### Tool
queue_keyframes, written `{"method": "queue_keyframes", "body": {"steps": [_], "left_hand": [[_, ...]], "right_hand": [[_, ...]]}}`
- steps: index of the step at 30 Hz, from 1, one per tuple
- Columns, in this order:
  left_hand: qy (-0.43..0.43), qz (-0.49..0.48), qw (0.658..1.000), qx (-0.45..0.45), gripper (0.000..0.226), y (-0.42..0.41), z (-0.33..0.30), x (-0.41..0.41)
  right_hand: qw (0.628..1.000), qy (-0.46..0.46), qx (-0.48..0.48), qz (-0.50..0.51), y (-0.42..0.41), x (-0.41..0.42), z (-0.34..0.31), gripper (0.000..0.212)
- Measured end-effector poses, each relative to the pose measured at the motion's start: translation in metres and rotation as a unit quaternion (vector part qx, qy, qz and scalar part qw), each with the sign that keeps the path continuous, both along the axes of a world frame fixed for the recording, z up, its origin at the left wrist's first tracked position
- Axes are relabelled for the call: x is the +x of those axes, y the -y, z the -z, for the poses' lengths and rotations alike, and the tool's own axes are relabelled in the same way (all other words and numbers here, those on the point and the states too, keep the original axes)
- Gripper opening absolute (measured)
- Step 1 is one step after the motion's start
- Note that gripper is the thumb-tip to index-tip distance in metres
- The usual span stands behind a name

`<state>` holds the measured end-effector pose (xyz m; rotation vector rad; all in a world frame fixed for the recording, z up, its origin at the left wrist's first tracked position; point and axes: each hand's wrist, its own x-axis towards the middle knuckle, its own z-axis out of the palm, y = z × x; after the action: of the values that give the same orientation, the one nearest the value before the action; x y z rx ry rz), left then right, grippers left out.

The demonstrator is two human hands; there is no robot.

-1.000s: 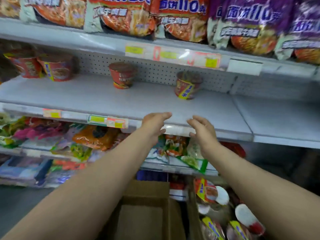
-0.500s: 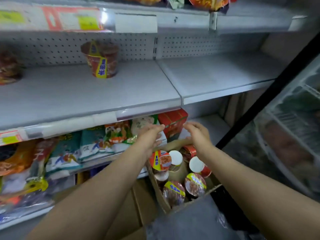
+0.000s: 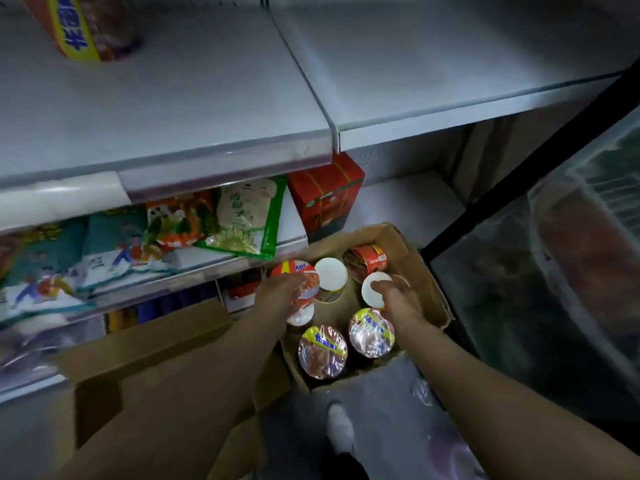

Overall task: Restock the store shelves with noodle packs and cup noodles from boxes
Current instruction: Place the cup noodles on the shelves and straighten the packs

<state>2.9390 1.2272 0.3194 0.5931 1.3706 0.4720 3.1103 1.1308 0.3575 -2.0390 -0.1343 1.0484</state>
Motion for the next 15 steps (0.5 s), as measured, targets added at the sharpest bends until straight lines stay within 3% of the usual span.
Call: {"method": "queue_keyframes", "body": {"steps": [3,4,6,9,12,15], "left_hand": [[0.002,-0.049,0.998,-0.038,0.062,-0.001,0.038,0.007],[0.01,-0.06,0.997,-0.049,0.065,-0.001,0.05,0.009],[-0.003,-0.089,0.994,-0.061,0.032,-0.002,0.075,0.014],[-0.056,-0.102,0.991,-0.061,0.017,-0.002,0.097,0.023],[-0.068,-0.117,0.989,-0.055,0.03,-0.009,0.128,0.034],[-0.068,-0.147,0.984,-0.079,0.067,-0.013,0.172,0.041]], "right_hand": [[0.999,-0.002,-0.026,-0.043,-0.016,0.012,0.038,0.022],[0.997,-0.002,-0.042,-0.07,-0.022,0.013,0.047,0.02],[0.989,-0.012,-0.053,-0.135,-0.038,0.018,0.071,0.01],[0.977,-0.009,-0.091,-0.195,-0.066,0.024,0.099,0.034],[0.964,-0.04,-0.092,-0.245,-0.09,0.031,0.129,0.025],[0.942,-0.037,-0.102,-0.318,-0.112,0.035,0.166,0.024]]}}
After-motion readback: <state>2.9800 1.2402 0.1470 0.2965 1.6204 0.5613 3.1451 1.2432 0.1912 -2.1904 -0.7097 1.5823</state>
